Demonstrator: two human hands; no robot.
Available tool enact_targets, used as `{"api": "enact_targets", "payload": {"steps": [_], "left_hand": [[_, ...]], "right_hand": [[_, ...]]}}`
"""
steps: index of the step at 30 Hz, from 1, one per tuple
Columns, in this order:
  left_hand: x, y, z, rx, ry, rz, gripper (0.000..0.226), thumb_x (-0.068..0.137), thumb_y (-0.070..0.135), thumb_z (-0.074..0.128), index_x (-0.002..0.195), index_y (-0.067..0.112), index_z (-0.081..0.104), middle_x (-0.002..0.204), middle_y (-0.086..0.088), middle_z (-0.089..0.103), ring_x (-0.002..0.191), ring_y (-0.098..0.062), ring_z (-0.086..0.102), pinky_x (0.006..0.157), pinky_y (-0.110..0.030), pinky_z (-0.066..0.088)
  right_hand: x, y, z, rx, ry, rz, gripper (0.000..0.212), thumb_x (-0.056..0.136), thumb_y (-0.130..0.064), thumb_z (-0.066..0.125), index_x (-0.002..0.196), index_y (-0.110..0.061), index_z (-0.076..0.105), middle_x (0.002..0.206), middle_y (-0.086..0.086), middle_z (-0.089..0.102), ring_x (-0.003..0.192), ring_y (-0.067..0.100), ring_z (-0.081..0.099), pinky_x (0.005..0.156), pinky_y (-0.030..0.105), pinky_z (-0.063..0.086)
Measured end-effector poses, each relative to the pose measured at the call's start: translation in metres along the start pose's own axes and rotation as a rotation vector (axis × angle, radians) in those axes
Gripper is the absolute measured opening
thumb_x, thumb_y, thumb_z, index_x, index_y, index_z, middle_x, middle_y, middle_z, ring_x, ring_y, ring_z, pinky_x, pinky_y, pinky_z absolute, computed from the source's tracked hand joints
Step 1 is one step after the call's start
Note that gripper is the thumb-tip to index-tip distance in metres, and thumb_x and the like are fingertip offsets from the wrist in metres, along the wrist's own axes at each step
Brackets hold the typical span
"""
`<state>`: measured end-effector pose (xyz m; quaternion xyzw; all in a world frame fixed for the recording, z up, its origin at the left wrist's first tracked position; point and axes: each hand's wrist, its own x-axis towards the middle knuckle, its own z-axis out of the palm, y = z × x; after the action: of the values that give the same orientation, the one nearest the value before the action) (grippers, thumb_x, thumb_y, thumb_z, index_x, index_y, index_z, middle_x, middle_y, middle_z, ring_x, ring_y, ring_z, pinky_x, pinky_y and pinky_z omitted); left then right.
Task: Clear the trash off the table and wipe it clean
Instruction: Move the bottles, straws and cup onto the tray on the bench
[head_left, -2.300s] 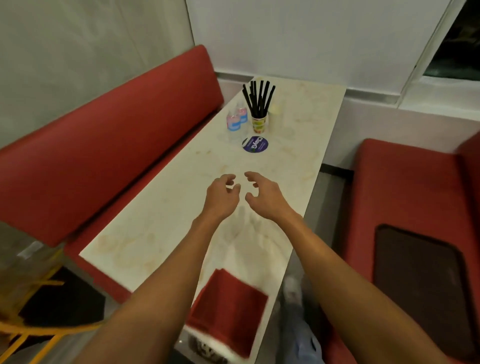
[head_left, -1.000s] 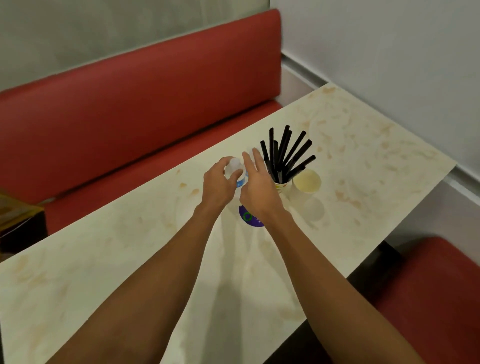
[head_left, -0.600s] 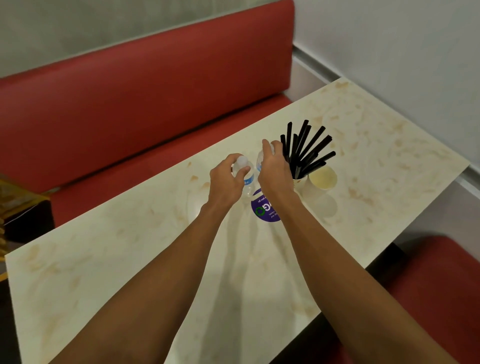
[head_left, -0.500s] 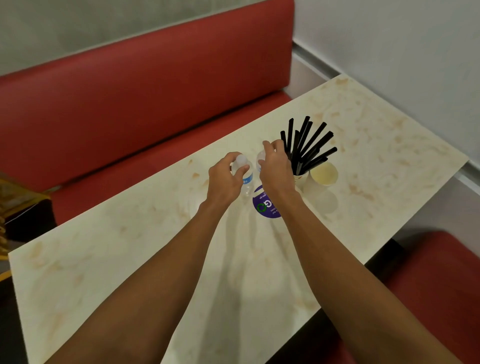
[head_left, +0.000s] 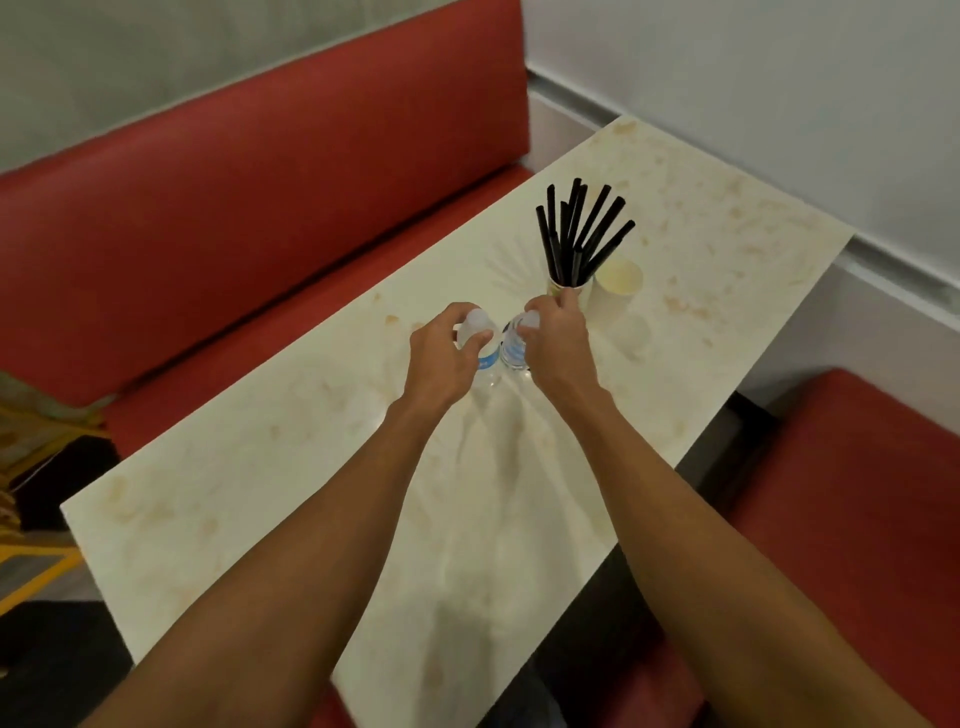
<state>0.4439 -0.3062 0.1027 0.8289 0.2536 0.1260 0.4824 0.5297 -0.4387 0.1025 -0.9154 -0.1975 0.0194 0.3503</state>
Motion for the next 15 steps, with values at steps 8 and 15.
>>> {"api": "enact_targets", "payload": {"steps": [8,15], "left_hand": [[-0.078,0.021,-0.005,0.053,-0.202,0.179,0.039,0.095,0.037,0.075,0.130,0.022,0.063,0.125,0.001,0.068,0.107,-0.021,0.066,0.075,-0.014,0.057],[-0.152,0.049,0.023,0.059,-0.404,0.367,0.027,0.095,0.034,0.074,0.121,0.026,0.068,0.115,0.005,0.071,0.102,-0.017,0.069,0.086,-0.033,0.061]], "right_hand": [[-0.107,0.012,-0.044,0.068,0.106,0.101,0.029,0.098,-0.008,0.066,0.124,0.002,0.063,0.121,0.015,0.050,0.095,0.022,0.057,0.088,0.027,0.048],[-0.213,0.045,-0.099,-0.015,0.200,0.191,0.028,0.100,-0.023,0.066,0.125,-0.010,0.065,0.120,0.003,0.051,0.098,0.013,0.052,0.088,0.027,0.048]]}}
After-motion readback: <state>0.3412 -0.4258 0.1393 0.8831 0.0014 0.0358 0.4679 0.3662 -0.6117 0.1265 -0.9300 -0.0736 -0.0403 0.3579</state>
